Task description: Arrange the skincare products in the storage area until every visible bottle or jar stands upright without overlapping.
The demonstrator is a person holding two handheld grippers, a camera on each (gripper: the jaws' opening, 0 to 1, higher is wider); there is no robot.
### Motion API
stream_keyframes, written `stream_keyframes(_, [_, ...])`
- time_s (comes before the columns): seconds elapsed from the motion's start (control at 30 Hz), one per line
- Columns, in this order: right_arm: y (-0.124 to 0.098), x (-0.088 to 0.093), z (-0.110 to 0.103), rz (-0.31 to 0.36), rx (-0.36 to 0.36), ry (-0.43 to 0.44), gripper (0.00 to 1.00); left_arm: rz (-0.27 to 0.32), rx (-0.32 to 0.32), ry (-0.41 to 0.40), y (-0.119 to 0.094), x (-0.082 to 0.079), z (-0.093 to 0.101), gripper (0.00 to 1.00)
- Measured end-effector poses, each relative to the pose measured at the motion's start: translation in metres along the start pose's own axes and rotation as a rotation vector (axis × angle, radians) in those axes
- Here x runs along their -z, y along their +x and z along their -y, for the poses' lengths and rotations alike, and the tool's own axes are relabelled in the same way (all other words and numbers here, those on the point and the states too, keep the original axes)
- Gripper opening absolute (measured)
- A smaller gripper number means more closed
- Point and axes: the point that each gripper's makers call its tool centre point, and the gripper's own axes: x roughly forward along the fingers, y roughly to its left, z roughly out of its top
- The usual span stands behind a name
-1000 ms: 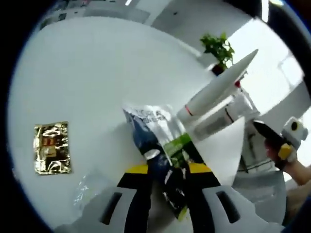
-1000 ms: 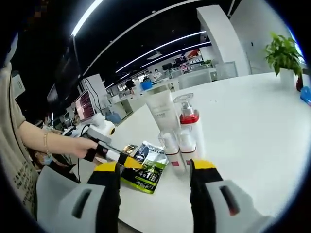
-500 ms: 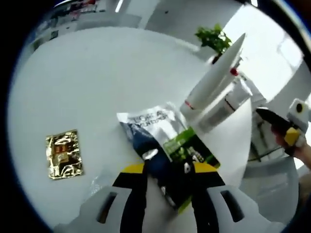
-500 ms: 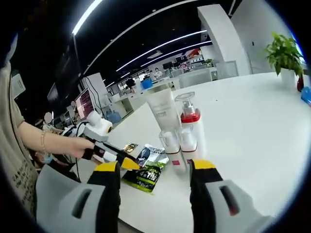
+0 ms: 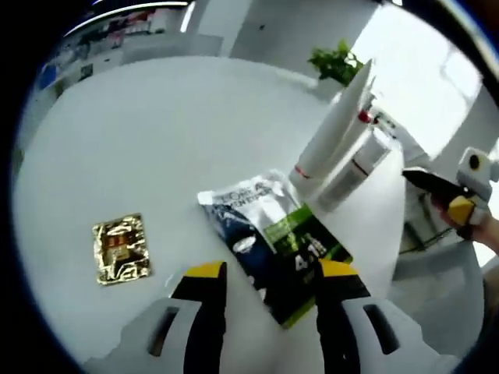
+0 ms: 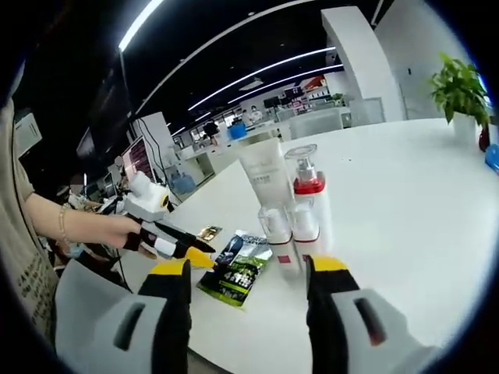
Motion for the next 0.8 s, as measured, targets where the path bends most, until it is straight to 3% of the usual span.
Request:
stream_keyframes(0.43, [-0.002, -0.004, -0.007, 0.010, -0.010, -0.028, 0.62, 0.054, -0.092, -0.022, -0.044, 0.025, -0.024, 0.57])
stream_keyframes(0.8, [-0.006, -0.008, -0.015, 0.019, -0.016, -0.060, 0.63, 0.100, -0.131, -0.031, -0.072, 0.043, -0.022, 0.70])
